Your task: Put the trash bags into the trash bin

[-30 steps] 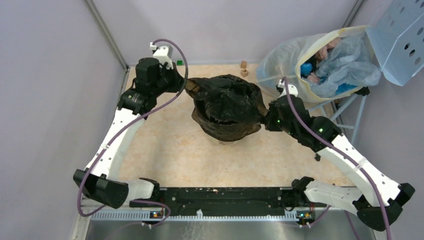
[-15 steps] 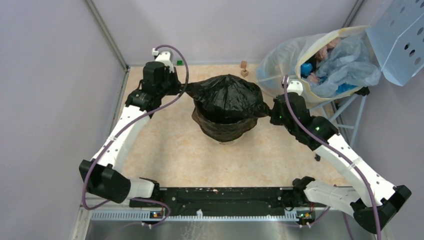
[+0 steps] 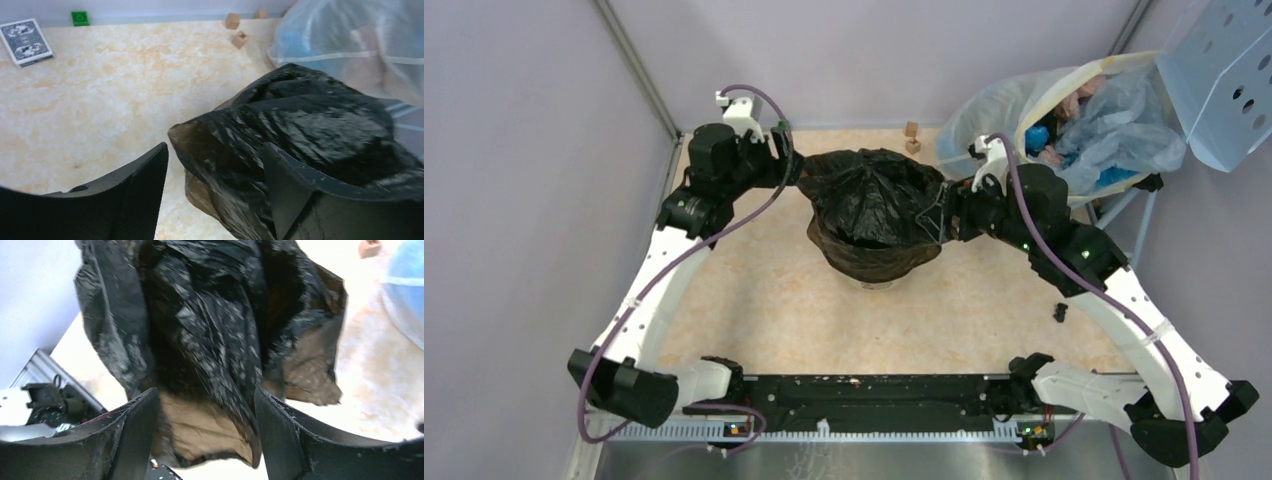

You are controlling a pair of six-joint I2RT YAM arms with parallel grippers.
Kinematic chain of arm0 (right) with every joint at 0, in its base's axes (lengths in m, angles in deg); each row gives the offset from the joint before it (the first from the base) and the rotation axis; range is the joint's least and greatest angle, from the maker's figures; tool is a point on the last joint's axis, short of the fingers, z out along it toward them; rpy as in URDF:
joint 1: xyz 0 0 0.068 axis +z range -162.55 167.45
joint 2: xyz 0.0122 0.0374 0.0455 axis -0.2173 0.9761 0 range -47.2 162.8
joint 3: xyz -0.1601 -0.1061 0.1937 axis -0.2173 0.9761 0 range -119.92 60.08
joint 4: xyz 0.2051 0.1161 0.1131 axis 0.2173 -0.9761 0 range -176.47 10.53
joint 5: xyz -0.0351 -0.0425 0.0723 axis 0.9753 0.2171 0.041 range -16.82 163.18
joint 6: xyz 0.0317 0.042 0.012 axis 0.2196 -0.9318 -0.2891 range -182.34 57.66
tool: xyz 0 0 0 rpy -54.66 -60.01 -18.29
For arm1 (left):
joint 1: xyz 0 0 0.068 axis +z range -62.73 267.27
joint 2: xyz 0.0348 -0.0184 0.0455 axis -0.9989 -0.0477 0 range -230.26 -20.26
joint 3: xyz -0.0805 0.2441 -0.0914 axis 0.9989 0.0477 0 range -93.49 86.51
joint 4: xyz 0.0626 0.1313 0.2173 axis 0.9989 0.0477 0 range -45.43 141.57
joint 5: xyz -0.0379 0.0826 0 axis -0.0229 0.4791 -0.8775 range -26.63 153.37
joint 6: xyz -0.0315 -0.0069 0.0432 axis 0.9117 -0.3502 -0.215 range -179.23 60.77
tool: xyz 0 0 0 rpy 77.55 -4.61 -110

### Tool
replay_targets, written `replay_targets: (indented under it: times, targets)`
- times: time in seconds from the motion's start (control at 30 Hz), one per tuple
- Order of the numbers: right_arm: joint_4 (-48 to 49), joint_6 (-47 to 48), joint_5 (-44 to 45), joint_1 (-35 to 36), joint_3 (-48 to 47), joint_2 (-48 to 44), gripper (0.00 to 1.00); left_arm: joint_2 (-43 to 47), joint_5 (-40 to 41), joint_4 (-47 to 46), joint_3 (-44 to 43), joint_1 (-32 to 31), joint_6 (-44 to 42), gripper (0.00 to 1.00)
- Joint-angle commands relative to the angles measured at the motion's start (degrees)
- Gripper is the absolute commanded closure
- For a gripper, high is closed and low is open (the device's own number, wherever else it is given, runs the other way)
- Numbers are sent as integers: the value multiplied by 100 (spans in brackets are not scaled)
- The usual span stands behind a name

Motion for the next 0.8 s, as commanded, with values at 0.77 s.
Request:
replay_targets:
  times: [0.77]
  targets:
    - [-423,434,-1147,1795,-748,1297,22,800,-670,1807,-317,11,542,17]
